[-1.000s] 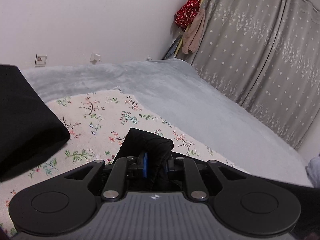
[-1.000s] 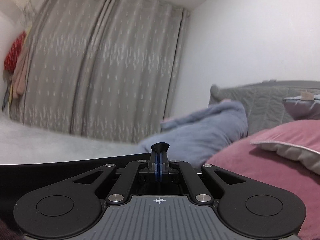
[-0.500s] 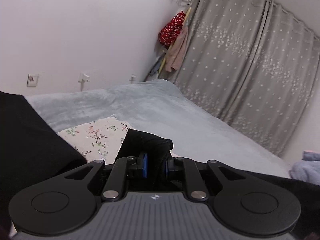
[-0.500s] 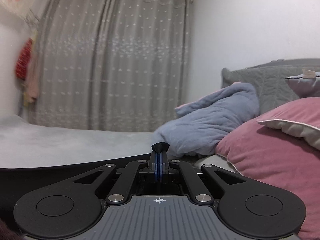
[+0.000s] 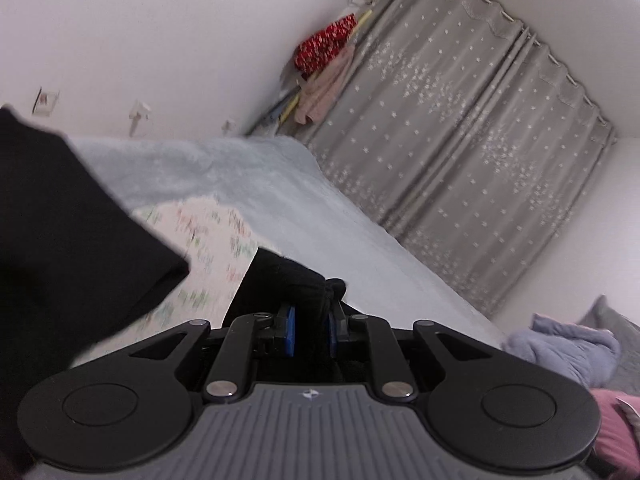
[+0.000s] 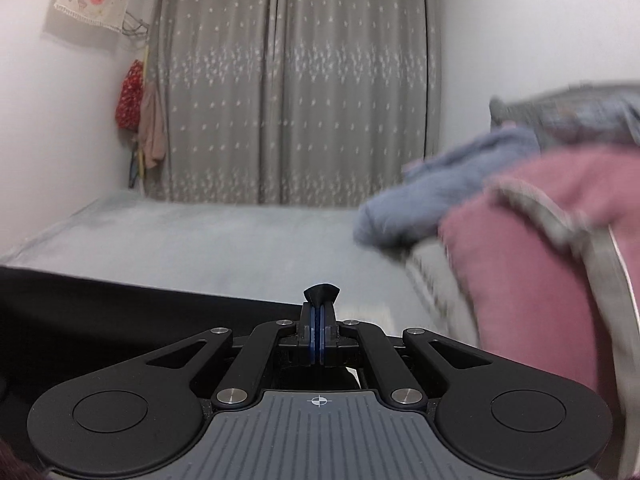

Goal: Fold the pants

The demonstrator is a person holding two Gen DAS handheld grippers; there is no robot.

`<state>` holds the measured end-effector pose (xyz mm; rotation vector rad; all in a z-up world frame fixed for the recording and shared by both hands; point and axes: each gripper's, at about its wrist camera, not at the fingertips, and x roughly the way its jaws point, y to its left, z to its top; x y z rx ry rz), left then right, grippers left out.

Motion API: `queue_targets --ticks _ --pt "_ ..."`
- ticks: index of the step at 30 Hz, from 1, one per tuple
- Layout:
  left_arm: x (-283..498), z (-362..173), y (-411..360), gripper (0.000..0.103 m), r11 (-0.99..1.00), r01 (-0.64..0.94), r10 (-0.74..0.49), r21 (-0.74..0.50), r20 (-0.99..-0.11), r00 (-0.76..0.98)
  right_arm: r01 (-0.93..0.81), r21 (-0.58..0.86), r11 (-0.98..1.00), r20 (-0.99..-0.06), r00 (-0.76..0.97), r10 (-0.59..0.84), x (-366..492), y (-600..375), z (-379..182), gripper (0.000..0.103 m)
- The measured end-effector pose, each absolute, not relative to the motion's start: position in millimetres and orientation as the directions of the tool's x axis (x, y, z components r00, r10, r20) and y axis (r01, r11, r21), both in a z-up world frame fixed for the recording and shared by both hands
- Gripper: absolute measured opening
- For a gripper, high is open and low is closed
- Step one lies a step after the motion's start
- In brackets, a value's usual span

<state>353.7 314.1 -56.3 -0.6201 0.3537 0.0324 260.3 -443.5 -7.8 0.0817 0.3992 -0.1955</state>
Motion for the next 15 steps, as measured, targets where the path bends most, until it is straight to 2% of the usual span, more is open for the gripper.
queue_targets --ticks 3,8,11,13,15 --pt "319 -61 313 0.000 0.829 -0.106 -0.096 -0.549 -0.327 0.940 0.229 0.076 0.970 -0.449 0.877 -0.171 225 -438 -44 0.000" --pt "282 -87 327 0.000 0.803 -0.171 -0.090 -0.570 -0.400 0.912 0.200 0.057 0.978 -0.551 0.824 -0.136 179 -414 -95 0.001" --pt "272 -105 342 0.001 0.722 -0.230 -0.114 -0.653 -0.440 0.891 0.181 0.023 0.983 -0.596 0.792 -0.132 166 -401 -114 0.001" --pt "264 -109 353 0.007 0.653 -0.256 -0.122 -0.713 -0.433 0.893 0.194 0.026 0.981 -0.603 0.786 -0.139 156 -399 -119 0.002" --pt "253 -105 361 0.028 0.606 -0.251 -0.111 -0.755 -0.393 0.913 0.221 0.049 0.974 -0.603 0.784 -0.147 148 -406 -119 0.003"
